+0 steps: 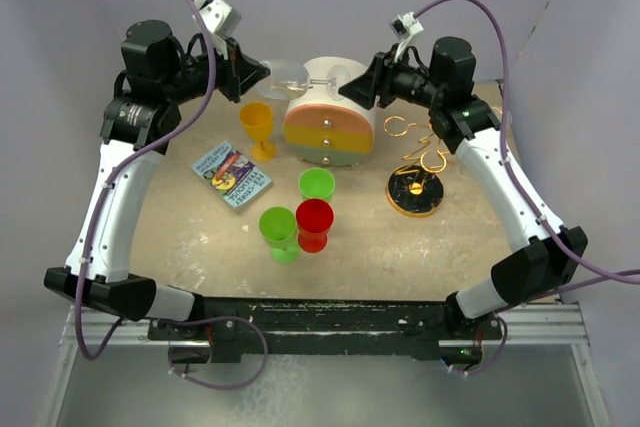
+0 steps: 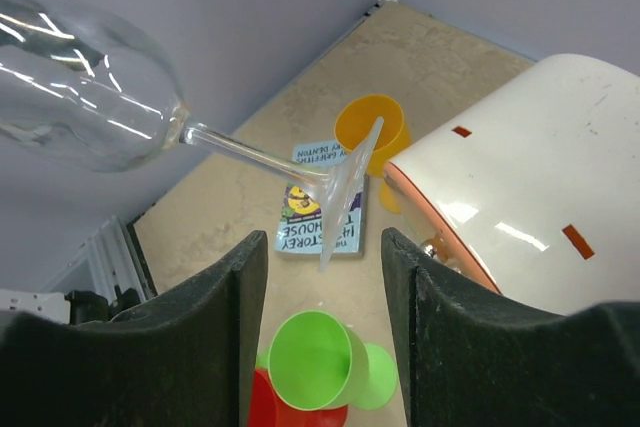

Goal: Place the wine glass upside down on the wine glass rack

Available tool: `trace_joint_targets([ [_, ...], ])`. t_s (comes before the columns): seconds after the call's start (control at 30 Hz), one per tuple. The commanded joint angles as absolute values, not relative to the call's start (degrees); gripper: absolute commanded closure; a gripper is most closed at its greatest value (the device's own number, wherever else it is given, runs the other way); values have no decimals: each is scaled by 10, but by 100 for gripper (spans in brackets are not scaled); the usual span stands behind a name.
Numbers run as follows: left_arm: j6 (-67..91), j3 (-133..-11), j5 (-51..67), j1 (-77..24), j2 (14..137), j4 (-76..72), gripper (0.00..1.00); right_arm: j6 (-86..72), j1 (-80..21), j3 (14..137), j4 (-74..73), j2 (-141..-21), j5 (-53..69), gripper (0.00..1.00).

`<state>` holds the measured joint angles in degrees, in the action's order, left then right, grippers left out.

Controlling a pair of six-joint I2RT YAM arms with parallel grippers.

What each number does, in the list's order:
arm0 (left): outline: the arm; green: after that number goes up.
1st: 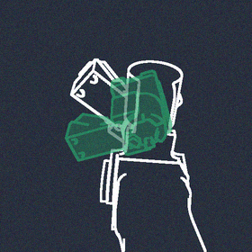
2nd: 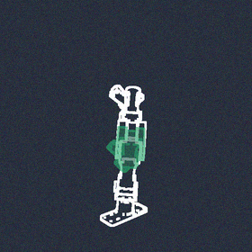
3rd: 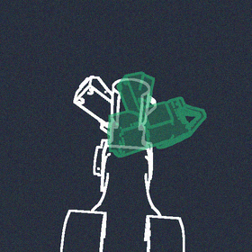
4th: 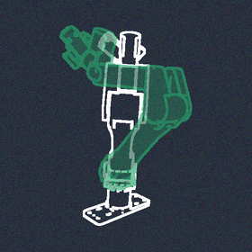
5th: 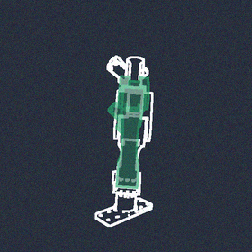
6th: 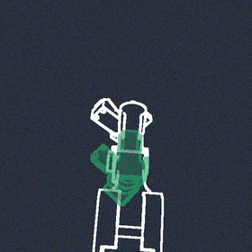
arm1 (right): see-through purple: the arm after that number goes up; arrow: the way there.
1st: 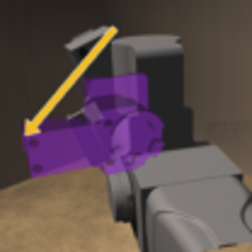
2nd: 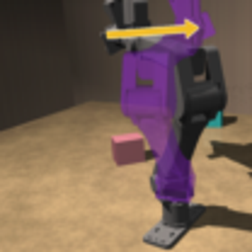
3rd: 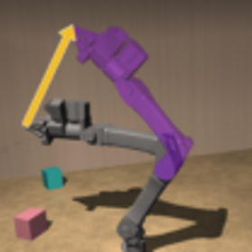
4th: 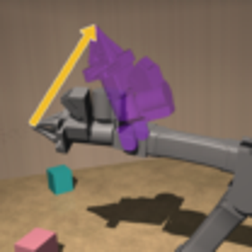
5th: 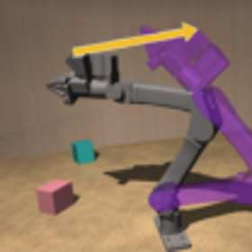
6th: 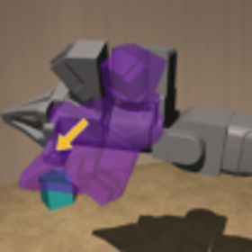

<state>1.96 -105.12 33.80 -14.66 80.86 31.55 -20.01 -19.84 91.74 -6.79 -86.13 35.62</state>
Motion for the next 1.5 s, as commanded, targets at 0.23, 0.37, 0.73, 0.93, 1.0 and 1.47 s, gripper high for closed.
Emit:
trace_joint_targets([
  [0.23, 31, -1038, 341, -147, 764, 248, 100, -254, -204, 929, -13, -869, 376, 58],
  [0.37, 29, -1033, 340, -148, 763, 248, 100, -257, -206, 937, -14, -873, 383, 61],
  [0.73, 18, -1019, 340, -147, 760, 245, 100, -273, -209, 940, -3, -891, 398, 82],
  [0.93, 17, -1008, 351, -149, 758, 239, 100, -279, -209, 950, -16, -898, 394, 100],
  [1.0, 22, -1002, 353, -149, 751, 236, 99, -275, -208, 956, -24, -898, 400, 100],
  [1.47, 4, -954, 341, -127, 701, 250, 46, -157, -198, 1001, -94, -888, 317, 100],
])
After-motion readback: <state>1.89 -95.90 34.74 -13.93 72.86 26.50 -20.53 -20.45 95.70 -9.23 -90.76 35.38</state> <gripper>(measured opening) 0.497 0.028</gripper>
